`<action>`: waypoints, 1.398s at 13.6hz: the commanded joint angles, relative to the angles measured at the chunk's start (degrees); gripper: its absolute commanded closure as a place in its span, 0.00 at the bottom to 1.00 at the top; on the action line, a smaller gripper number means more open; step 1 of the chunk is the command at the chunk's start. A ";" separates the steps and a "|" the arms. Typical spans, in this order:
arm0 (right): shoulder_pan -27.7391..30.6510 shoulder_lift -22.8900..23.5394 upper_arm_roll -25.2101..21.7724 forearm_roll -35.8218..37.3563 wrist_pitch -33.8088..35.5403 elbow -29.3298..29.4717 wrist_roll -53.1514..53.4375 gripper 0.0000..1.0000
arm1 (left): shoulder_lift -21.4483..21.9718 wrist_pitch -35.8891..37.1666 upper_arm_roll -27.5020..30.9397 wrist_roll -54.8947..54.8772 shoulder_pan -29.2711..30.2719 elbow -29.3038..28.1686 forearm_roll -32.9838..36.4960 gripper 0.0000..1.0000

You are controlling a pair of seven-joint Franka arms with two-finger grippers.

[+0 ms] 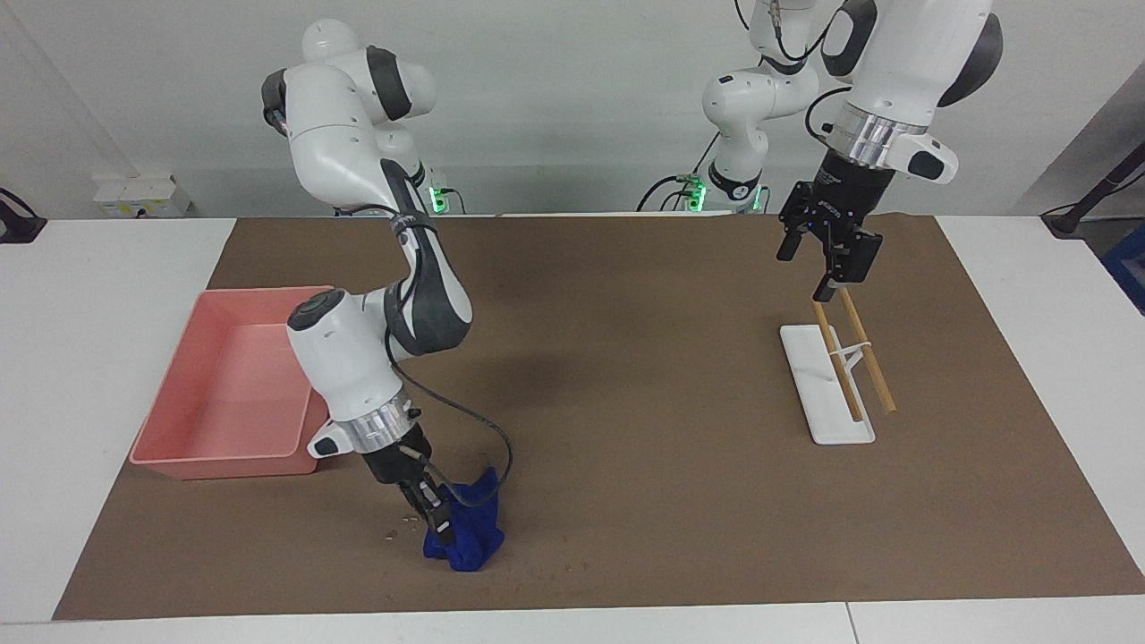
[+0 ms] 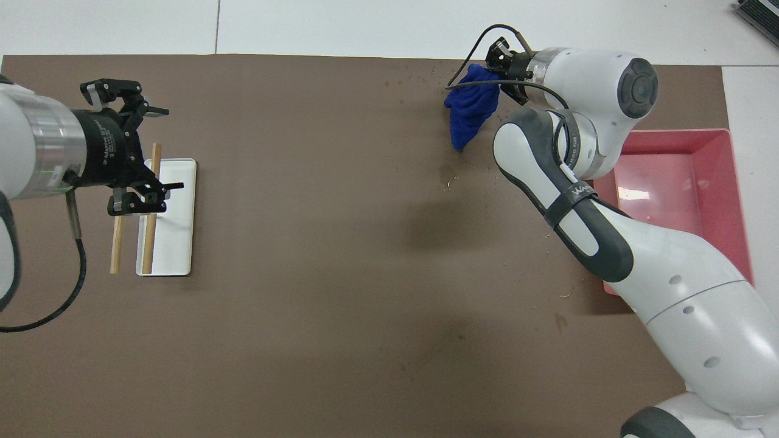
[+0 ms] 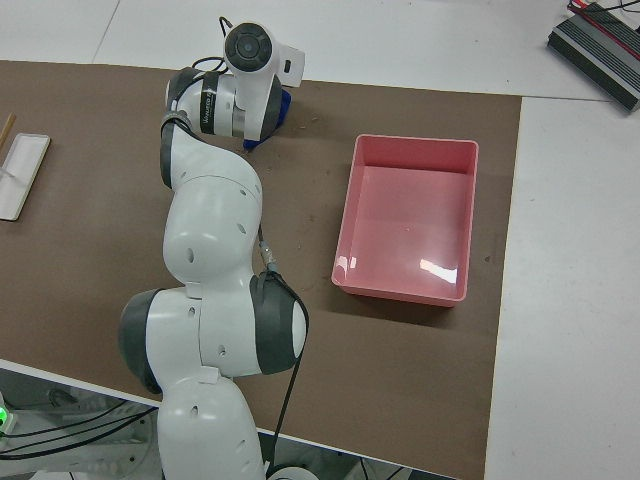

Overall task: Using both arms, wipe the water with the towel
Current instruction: 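Lower the blue cloth with the right gripper while the left gripper withdraws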

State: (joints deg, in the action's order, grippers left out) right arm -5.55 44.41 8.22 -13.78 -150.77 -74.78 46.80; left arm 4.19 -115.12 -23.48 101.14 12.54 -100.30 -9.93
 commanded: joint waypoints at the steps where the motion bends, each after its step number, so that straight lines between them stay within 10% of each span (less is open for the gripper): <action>1: 0.54 -1.52 0.57 1.21 -0.93 -5.80 -0.84 1.00 | 1.96 0.16 0.28 -9.34 3.37 -2.26 0.09 0.00; 13: -1.82 -10.21 0.65 1.21 9.26 -24.60 -0.75 1.00 | 6.88 12.99 6.17 -78.50 6.19 -7.63 3.66 0.00; 16: -4.63 -13.98 0.74 1.21 9.44 -32.16 -0.66 1.00 | 4.61 14.30 8.52 -92.14 1.29 -5.27 13.52 0.00; 19: -6.40 -19.25 0.65 1.21 9.44 -40.59 -3.98 1.00 | -3.28 19.83 23.71 -93.84 -14.51 5.69 15.03 0.00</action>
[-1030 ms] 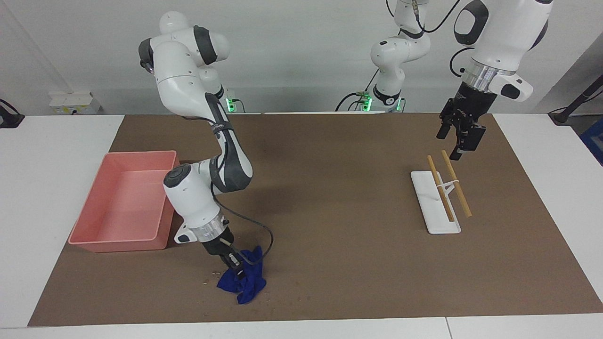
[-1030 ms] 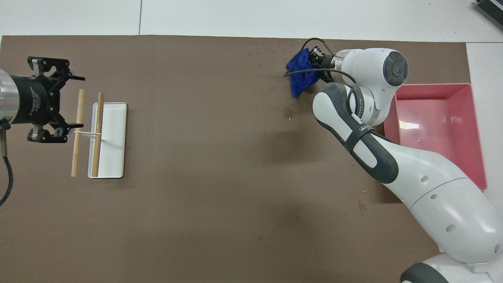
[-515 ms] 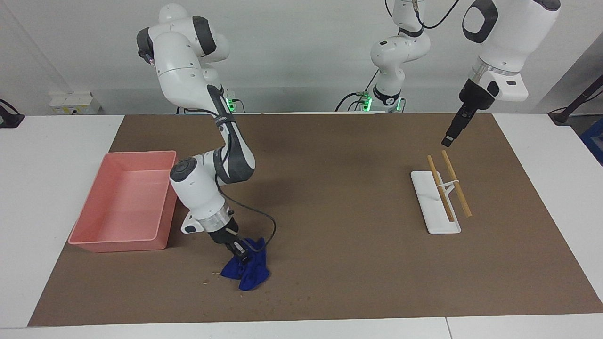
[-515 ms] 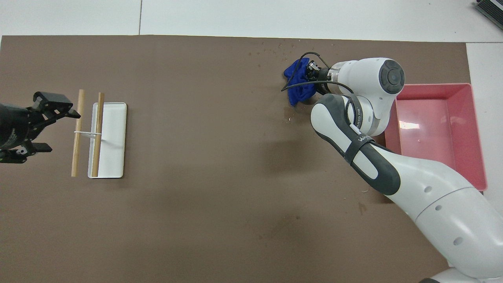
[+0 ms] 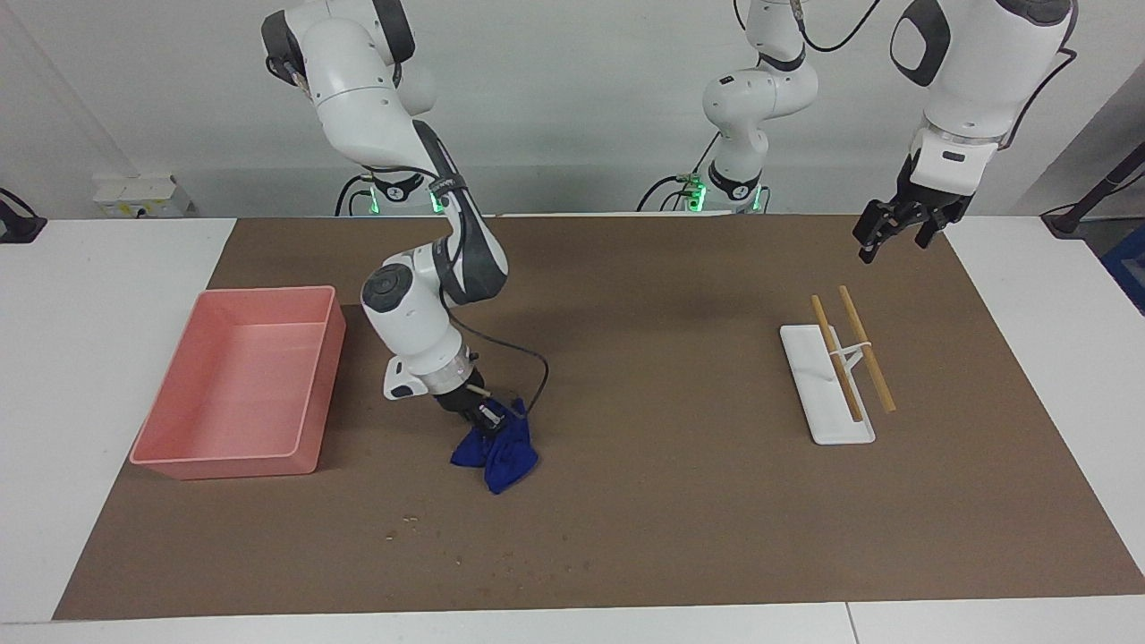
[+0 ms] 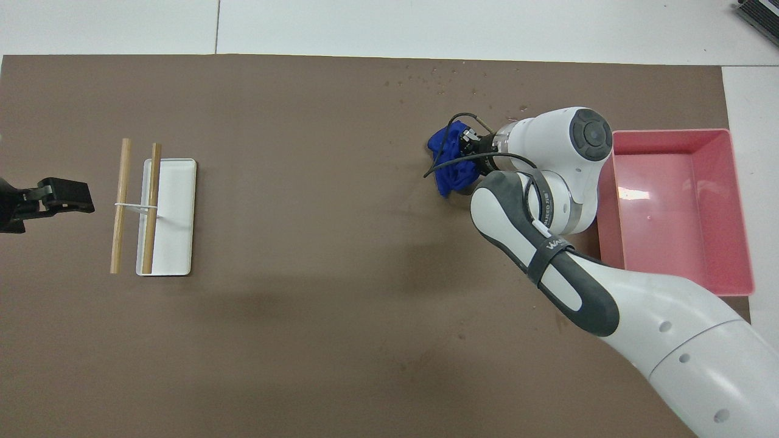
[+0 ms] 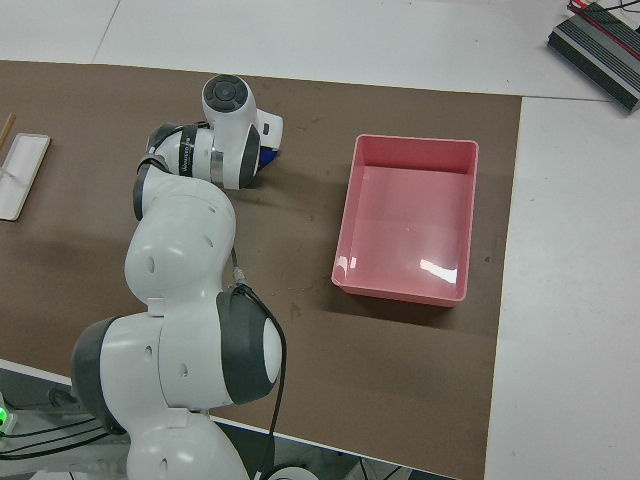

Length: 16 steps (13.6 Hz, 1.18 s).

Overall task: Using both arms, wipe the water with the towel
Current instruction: 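Lower the blue cloth with the right gripper while the left gripper withdraws, then carry the blue cloth into the pink bin with the right gripper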

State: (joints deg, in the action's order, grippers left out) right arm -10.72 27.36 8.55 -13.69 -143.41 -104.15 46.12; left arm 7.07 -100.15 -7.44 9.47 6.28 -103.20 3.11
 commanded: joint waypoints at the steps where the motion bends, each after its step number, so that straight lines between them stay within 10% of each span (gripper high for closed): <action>1: -1.15 -4.06 0.33 1.13 2.17 -14.03 -4.97 1.00 | -8.19 6.10 8.23 -3.48 -9.00 11.33 2.16 0.00; 7: 0.69 -15.92 0.15 1.13 11.99 -18.47 -7.01 1.00 | -8.04 5.68 7.36 -4.63 -9.71 9.95 1.99 0.00; 16: 17.03 -27.80 -0.38 8.85 39.94 2.00 -16.30 1.00 | -6.63 7.16 7.09 -5.42 -11.20 7.58 1.64 0.00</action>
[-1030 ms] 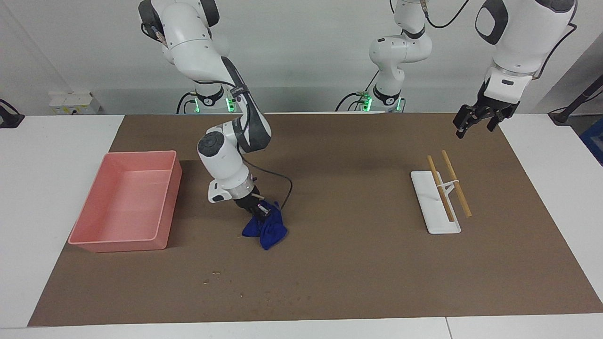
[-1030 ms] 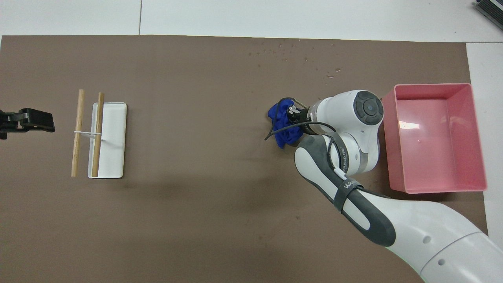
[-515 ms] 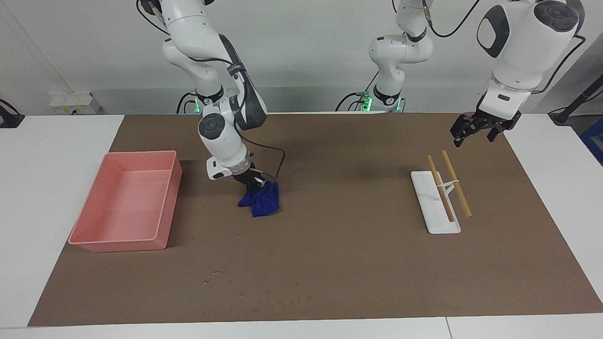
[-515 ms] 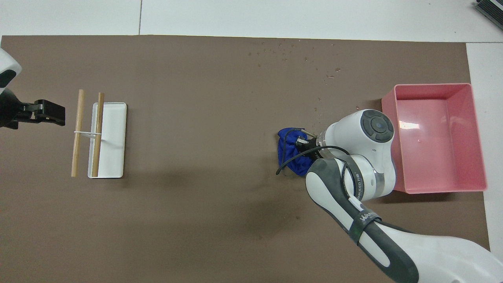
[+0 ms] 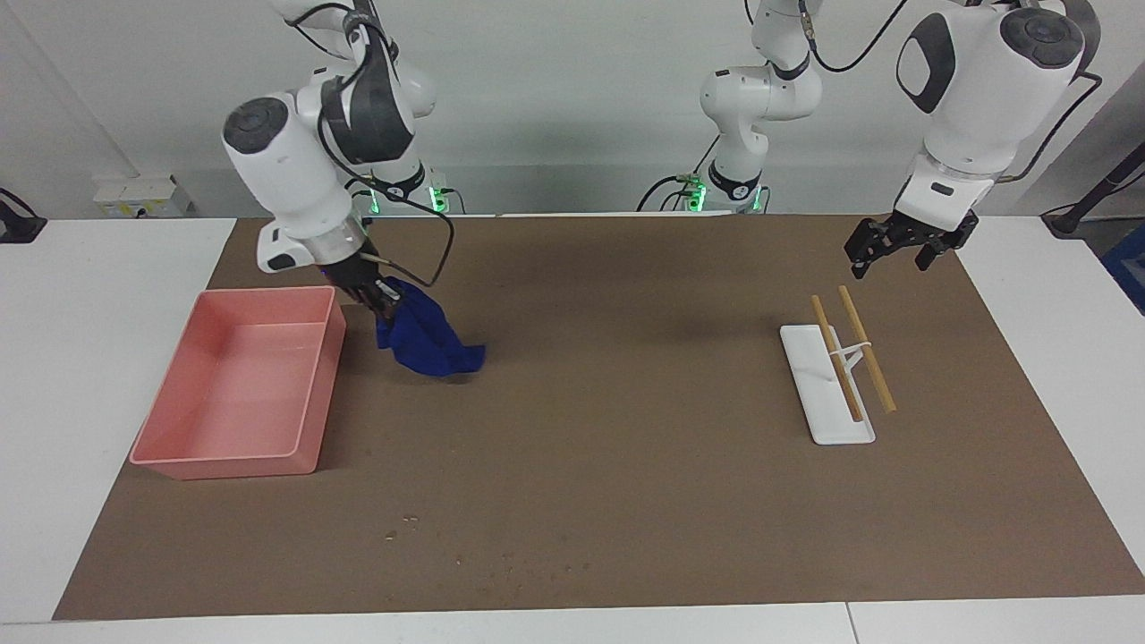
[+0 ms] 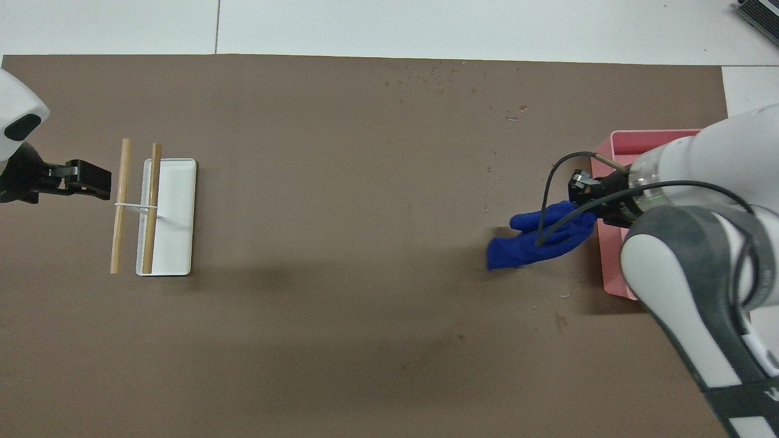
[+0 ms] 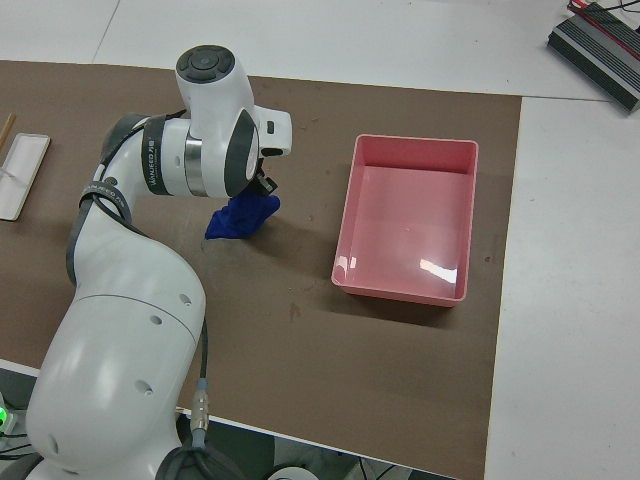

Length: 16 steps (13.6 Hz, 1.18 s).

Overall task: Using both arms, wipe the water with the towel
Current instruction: 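Carry the blue cloth into the pink bin with the right gripper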

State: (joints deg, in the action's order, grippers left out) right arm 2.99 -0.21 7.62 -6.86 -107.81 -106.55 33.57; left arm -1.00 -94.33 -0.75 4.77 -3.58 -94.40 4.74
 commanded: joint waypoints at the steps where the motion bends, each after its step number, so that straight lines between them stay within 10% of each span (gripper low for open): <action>1: 5.08 -0.75 0.56 3.07 6.02 6.25 -5.52 1.00 | 1.35 1.34 0.40 -0.72 -1.86 -1.22 0.01 0.00; 9: 14.23 -1.99 0.56 11.61 1.92 6.98 -23.72 1.00 | 1.18 1.61 -2.67 -0.72 1.02 -0.26 0.10 0.00; 16: 21.34 2.39 0.56 11.61 -15.57 -5.60 -29.87 1.00 | 1.26 0.99 -5.23 -4.40 4.72 -0.61 -0.08 0.00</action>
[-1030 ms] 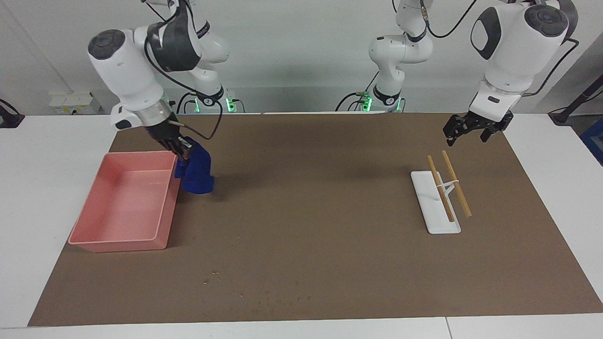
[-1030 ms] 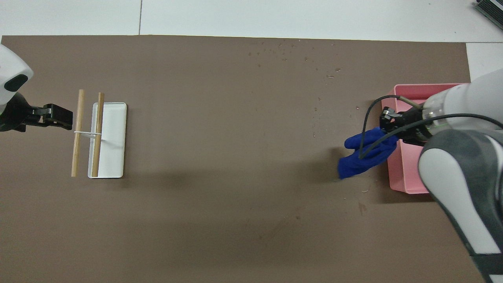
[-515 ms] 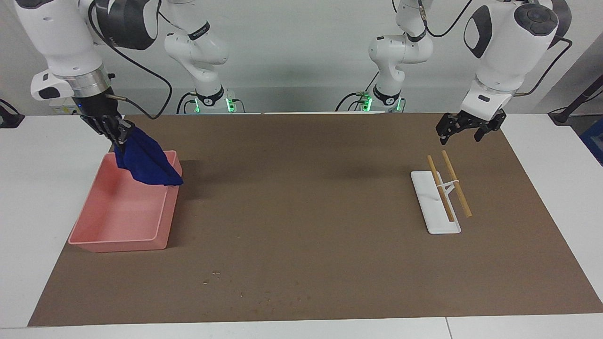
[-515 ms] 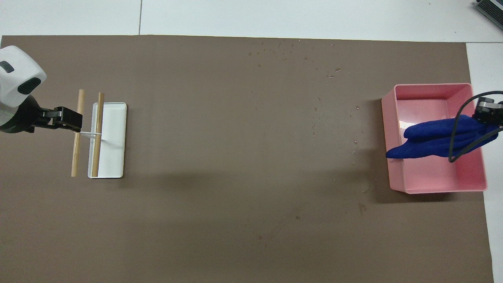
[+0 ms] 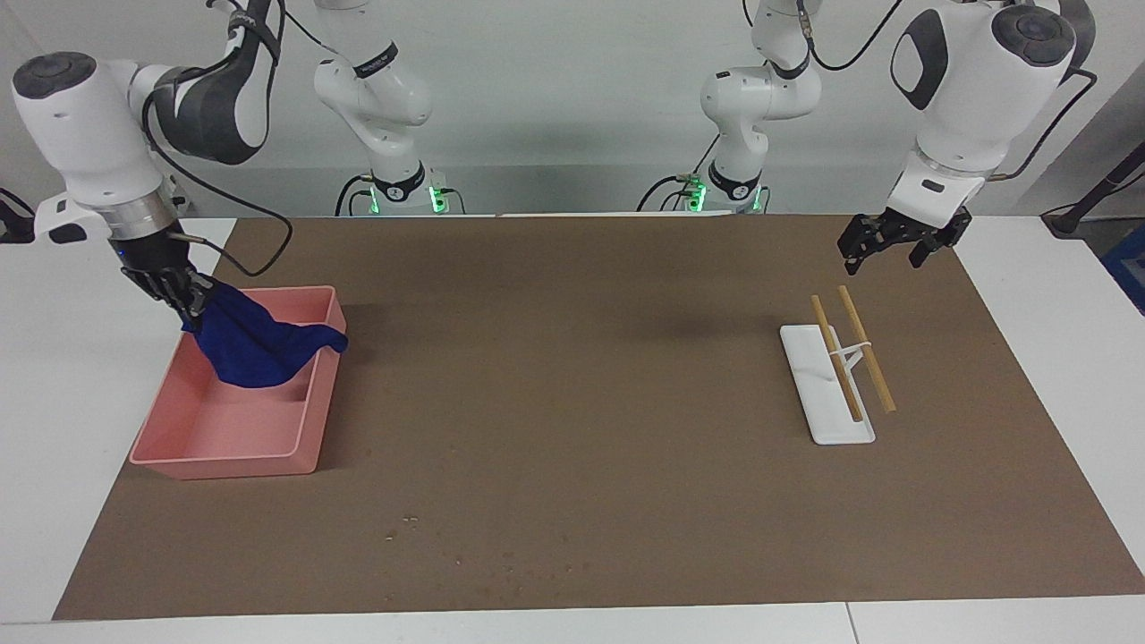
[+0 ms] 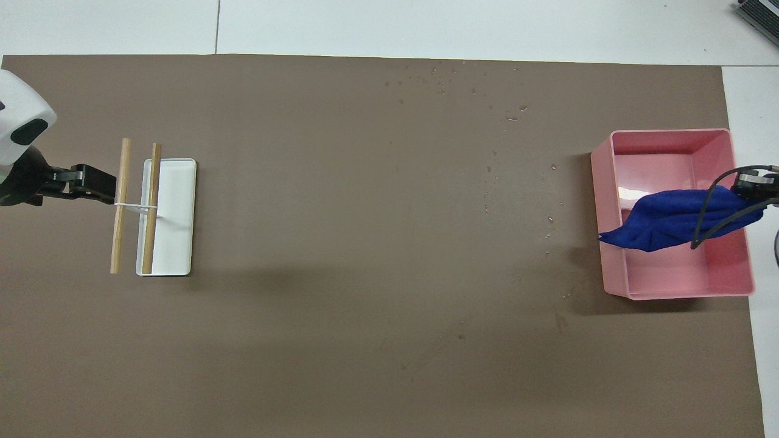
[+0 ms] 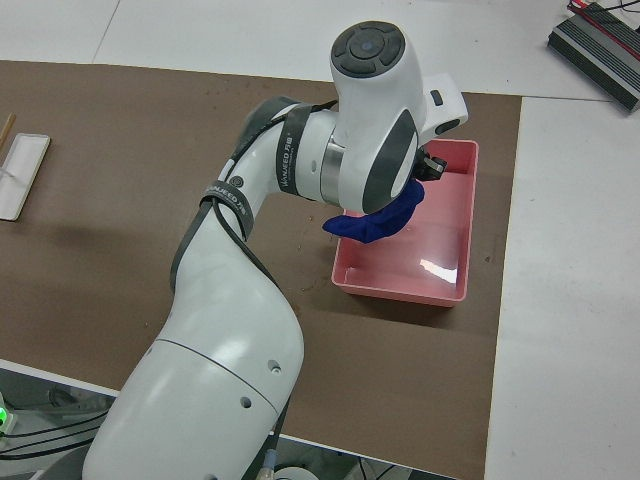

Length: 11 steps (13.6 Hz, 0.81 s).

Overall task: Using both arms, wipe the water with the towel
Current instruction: 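Carry the blue cloth into the pink bin with the right gripper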

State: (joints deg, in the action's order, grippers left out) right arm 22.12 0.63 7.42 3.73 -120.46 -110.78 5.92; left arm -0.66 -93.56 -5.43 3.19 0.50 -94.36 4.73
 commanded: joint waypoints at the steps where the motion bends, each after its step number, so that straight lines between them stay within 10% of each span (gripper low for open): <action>1: 2.92 3.83 0.75 1.02 -4.76 -1.37 -3.01 1.00 | 0.93 0.14 -0.55 -2.93 0.65 -0.65 -1.73 0.00; 8: 3.99 9.04 0.75 1.02 -7.51 -1.81 -3.99 1.00 | 0.66 0.75 1.21 -3.28 0.73 0.41 -6.23 0.00; 11: 3.11 8.95 1.10 0.93 -5.06 -1.46 -3.29 0.25 | 0.84 0.58 1.12 -3.28 0.73 0.32 -5.09 0.00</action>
State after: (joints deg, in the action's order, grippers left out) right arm 25.10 10.35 7.74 3.73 -127.57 -112.45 2.85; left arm -0.62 -93.56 -4.12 0.94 0.80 -94.07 -0.81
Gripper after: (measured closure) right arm 0.846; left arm 0.000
